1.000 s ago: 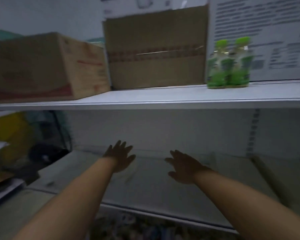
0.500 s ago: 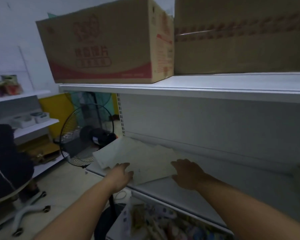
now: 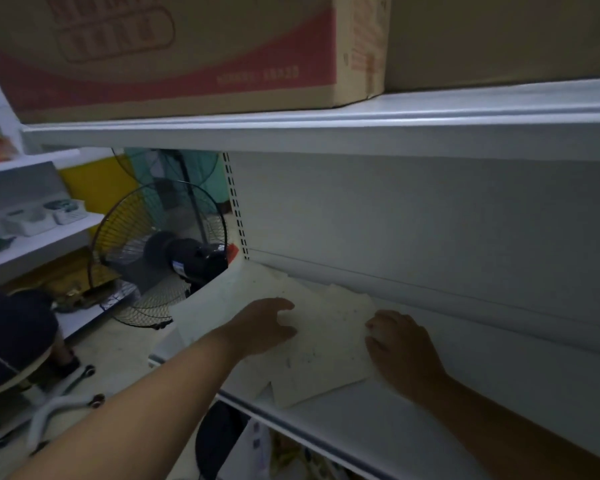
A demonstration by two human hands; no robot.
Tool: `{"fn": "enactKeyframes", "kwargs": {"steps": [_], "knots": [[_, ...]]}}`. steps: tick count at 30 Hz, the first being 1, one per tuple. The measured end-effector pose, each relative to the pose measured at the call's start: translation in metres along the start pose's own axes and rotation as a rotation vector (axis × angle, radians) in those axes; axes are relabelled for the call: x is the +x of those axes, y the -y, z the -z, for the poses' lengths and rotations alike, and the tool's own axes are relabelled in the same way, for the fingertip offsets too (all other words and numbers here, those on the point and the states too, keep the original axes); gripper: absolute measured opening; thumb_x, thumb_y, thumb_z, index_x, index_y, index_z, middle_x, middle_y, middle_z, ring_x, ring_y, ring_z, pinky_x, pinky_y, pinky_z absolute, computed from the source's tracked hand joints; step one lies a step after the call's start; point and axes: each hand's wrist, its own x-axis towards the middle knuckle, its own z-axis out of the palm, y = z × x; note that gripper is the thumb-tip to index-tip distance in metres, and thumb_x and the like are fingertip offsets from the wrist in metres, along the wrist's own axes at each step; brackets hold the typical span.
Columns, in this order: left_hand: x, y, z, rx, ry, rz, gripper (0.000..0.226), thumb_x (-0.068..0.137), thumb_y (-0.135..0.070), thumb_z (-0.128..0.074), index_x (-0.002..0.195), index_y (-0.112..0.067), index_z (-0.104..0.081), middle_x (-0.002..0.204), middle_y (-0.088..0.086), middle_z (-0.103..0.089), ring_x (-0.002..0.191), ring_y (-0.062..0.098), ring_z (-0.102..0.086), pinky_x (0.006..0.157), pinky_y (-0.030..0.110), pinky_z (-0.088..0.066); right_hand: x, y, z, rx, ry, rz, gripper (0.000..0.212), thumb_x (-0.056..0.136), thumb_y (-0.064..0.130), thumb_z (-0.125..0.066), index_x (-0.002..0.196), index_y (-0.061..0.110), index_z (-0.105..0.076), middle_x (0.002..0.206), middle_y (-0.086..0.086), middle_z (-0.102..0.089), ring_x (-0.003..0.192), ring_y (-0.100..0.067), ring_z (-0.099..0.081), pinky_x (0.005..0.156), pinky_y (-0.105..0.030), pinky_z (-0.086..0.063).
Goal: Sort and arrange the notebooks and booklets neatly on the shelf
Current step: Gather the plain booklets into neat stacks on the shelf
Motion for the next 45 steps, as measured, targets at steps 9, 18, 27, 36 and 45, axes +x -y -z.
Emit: {"fn": "enactKeyframes", "kwargs": {"steps": [9, 18, 27, 36, 45], "knots": [[0.027, -0.008, 0.019, -0.166, 0.394, -0.028, 0.05, 0.084, -0.026, -0.07, 0.127, -0.009, -0.051, 0.126, 0.004, -0.055, 0.11, 0.027, -0.058, 0.094, 0.036, -0.05, -0.002, 0.001, 0.003, 0.171, -0.013, -0.217, 0.046, 0.079, 0.041, -0.059, 0.118, 0.018, -0.06, 0.12, 0.004, -0.056, 0.113, -0.016, -0.052, 0.09, -0.019, -0.034], [0.016, 0.119, 0.03, -1.085, 0.01, 0.013, 0.04, 0.086, -0.001, -0.062, 0.122, -0.018, -0.057, 0.111, 0.008, -0.067, 0.098, 0.031, -0.064, 0.089, 0.046, -0.051, 0.001, 0.05, 0.012, 0.52, -0.327, -0.628, 0.008, 0.087, 0.008, -0.061, 0.09, 0.013, -0.066, 0.083, -0.003, -0.065, 0.077, -0.021, -0.061, 0.063, -0.019, -0.044], [0.026, 0.146, 0.014, -1.226, -0.008, 0.011, 0.03, 0.089, -0.003, -0.06, 0.115, -0.017, -0.055, 0.096, 0.002, -0.065, 0.083, 0.023, -0.062, 0.064, 0.031, -0.049, -0.01, 0.157, -0.017, 1.403, -0.063, -0.919, 0.013, 0.091, 0.0, -0.055, 0.103, 0.001, -0.06, 0.097, -0.014, -0.066, 0.087, -0.025, -0.062, 0.087, -0.045, -0.052], [0.018, 0.154, 0.021, -1.261, 0.041, -0.03, 0.041, 0.089, -0.005, -0.06, 0.127, -0.018, -0.05, 0.121, 0.013, -0.062, 0.102, 0.032, -0.061, 0.091, 0.05, -0.05, 0.015, 0.18, -0.044, 0.807, -0.015, -0.717, 0.037, 0.092, 0.01, -0.053, 0.128, 0.017, -0.05, 0.121, -0.001, -0.057, 0.101, -0.021, -0.059, 0.089, -0.031, -0.048], [0.014, 0.171, 0.032, -1.472, 0.146, -0.02, 0.043, 0.09, 0.002, -0.055, 0.124, -0.023, -0.05, 0.11, 0.011, -0.065, 0.099, 0.036, -0.062, 0.082, 0.051, -0.052, -0.003, 0.132, 0.038, 1.207, -0.386, -0.672, 0.028, 0.094, 0.001, -0.045, 0.116, 0.013, -0.057, 0.093, -0.003, -0.068, 0.069, -0.019, -0.068, 0.05, -0.024, -0.054]]}}
